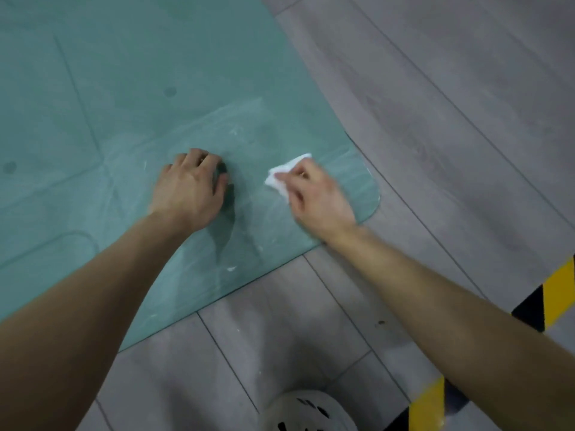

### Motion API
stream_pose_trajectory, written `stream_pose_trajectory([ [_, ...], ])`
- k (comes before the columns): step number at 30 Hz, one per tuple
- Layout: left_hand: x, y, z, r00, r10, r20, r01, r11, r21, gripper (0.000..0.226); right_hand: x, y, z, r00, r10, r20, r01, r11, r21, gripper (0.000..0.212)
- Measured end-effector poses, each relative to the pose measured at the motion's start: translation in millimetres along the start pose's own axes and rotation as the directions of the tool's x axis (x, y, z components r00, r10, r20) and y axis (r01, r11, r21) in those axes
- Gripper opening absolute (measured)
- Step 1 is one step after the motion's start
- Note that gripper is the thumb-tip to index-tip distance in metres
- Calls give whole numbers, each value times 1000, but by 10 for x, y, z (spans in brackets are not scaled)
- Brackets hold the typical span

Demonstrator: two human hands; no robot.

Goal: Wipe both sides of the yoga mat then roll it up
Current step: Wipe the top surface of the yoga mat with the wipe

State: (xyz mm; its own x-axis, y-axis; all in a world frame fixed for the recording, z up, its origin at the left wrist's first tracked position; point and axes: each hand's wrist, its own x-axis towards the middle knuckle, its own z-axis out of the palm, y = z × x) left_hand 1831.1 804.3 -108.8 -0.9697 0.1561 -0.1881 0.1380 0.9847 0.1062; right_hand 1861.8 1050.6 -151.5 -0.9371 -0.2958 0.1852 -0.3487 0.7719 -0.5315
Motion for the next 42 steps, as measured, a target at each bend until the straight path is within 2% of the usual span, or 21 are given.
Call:
stream_pose_trajectory([
  [2, -22, -29, -61, 999, 37, -37, -37, 999, 12, 40, 319, 321, -200, 935, 313, -166, -325, 944, -54, 38],
  [3, -16, -44, -99, 998, 46, -43, -45, 999, 14, 40, 433, 378, -224, 904, 378, -199, -405, 906, -123, 41],
  [4, 0, -54, -146, 998, 51, -41, -50, 999, 12, 41, 500, 325, -202, 915, 359, -185, -395, 891, -226, 43],
  [5, 23, -63, -200, 998, 57, -36, -57, 998, 15, 42, 514, 176, -129, 948, 301, -104, -318, 902, -292, 44],
  [6, 45, -70, -246, 998, 63, -32, -62, 998, 26, 42, 458, -23, -17, 975, 220, -23, -219, 944, -249, 41],
  [8, 88, -76, -313, 997, 72, -20, -71, 997, 39, 42, 137, -440, 287, 986, -43, 161, 47, 999, -18, 36],
  [10, 93, -74, -333, 995, 101, -9, -100, 991, 88, 41, -204, -700, 423, 888, -332, 317, 312, 943, 116, 37],
  [11, 88, -72, -346, 992, 129, 7, -129, 985, 118, 41, -242, -659, 408, 840, -406, 358, 391, 913, 119, 38],
  [12, 79, -79, -388, 986, 162, 36, -165, 976, 143, 41, -172, -546, 369, 845, -410, 345, 402, 910, 96, 37],
  [13, 51, -90, -460, 977, 202, 72, -211, 964, 161, 43, -64, -425, 293, 891, -341, 301, 344, 938, 46, 35],
  [15, -51, -159, -669, 944, 294, 147, -319, 927, 198, 47, 210, -132, 39, 991, -54, 122, 61, 997, -54, 37],
  [16, -84, -207, -769, 923, 333, 192, -373, 896, 239, 49, 342, 58, -92, 994, 103, 41, -98, 990, -106, 39],
  [18, -141, -341, -998, 870, 386, 307, -479, 810, 338, 51, 497, 274, -209, 942, 335, -27, -335, 929, -159, 38],
  [21, -232, -516, -1231, 837, 347, 423, -517, 754, 405, 49, 432, 6, -87, 932, 361, 25, -350, 918, -186, 41],
  [24, -290, -648, -1184, 872, 284, 398, -427, 839, 337, 45, 227, -424, 95, 956, 166, 242, -152, 986, -74, 37],
  [26, -306, -667, -1022, 874, 267, 405, -394, 879, 270, 45, 205, -617, 63, 921, 103, 375, -95, 995, -40, 38],
  [29, -182, -621, -916, 838, 318, 442, -450, 863, 232, 56, 396, -730, -97, 887, 283, 364, -317, 948, 35, 24],
  [33, -28, -427, -971, 863, 440, 250, -475, 874, 100, 76, 682, -870, -350, 754, 551, 357, -654, 681, 330, 24],
  [37, -82, -210, -984, 876, 476, -74, -482, 870, -102, 43, 805, -1105, -807, 734, 529, 425, -676, 510, 532, 5],
  [40, -31, 44, -1165, 867, 459, -193, -495, 837, -235, 30, 946, -1181, -1270, 754, 508, 417, -652, 497, 573, 13],
  [42, 115, 132, -1259, 891, 413, -185, -451, 846, -283, 30, 1130, -1128, -1336, 788, 499, 360, -615, 654, 441, 39],
])
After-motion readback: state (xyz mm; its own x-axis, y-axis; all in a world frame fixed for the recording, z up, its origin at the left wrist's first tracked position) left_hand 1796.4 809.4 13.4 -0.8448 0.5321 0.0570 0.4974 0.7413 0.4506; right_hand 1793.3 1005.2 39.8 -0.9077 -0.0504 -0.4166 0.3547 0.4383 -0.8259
